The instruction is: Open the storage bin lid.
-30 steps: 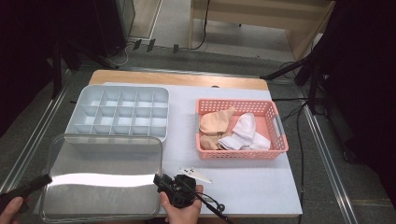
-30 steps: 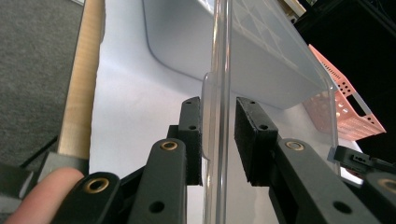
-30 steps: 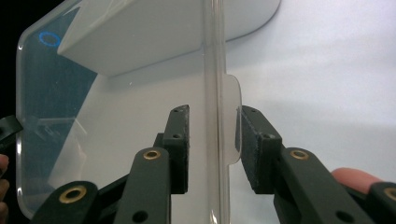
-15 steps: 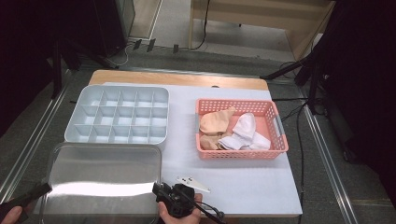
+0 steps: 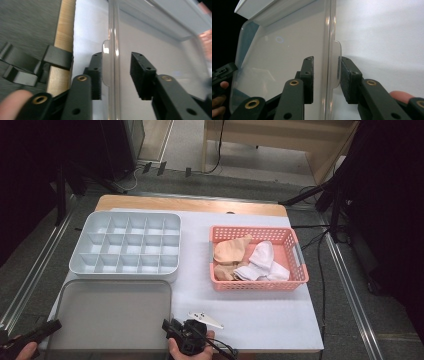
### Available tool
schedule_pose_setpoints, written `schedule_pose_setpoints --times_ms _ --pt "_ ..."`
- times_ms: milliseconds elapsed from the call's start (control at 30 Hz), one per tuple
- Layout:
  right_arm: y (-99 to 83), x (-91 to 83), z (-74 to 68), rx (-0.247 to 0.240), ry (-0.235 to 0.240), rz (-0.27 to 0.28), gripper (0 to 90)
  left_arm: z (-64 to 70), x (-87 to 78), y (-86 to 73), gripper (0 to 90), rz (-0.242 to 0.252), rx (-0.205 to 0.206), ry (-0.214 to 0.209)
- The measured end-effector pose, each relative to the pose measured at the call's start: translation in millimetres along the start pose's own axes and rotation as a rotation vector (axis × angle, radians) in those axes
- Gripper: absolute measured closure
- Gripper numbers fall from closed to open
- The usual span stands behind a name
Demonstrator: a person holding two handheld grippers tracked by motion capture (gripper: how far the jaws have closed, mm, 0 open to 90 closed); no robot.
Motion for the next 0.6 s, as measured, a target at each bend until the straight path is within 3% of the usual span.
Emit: schedule_pose_setpoints --times_ms 100,233,333,367,500,600 --pt "-1.0 0.8 -1.2 -0.007 -0.007 0.009 66.5 9.8 1.1 -1.0 60.5 0.022 0.045 0.066" --pt "-1.2 0.1 -0.6 -0.021 0.009 0.007 63.3 17.4 3.4 -4.6 54.4 0.087 0.17 0.161" --pt "0.4 -1.6 0.7 -0.045 -0.01 0.022 61.1 19.3 4.7 -5.2 50.8 0.097 0.198 0.174" --pt "3.2 -3.6 2.7 -0.071 -0.038 0.047 60.6 20.2 5.8 -5.8 49.2 0.104 0.212 0.179" --pt "7.2 -6.6 4.4 -0.076 -0.044 0.058 59.9 20.6 6.4 -5.1 47.6 0.114 0.209 0.192" --pt "10.8 -9.5 5.6 -0.116 -0.036 0.07 59.4 19.9 6.1 -4.2 46.2 0.14 0.218 0.208"
Point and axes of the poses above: each handheld gripper's, and its own axes: x roughly forward along the jaws, y roughly out of its top, z roughly to its right, the point moved 1 cm from there along x, roughly forward along the jaws, and after that the axes turned 12 degrees about y, right-handed, at the moved point
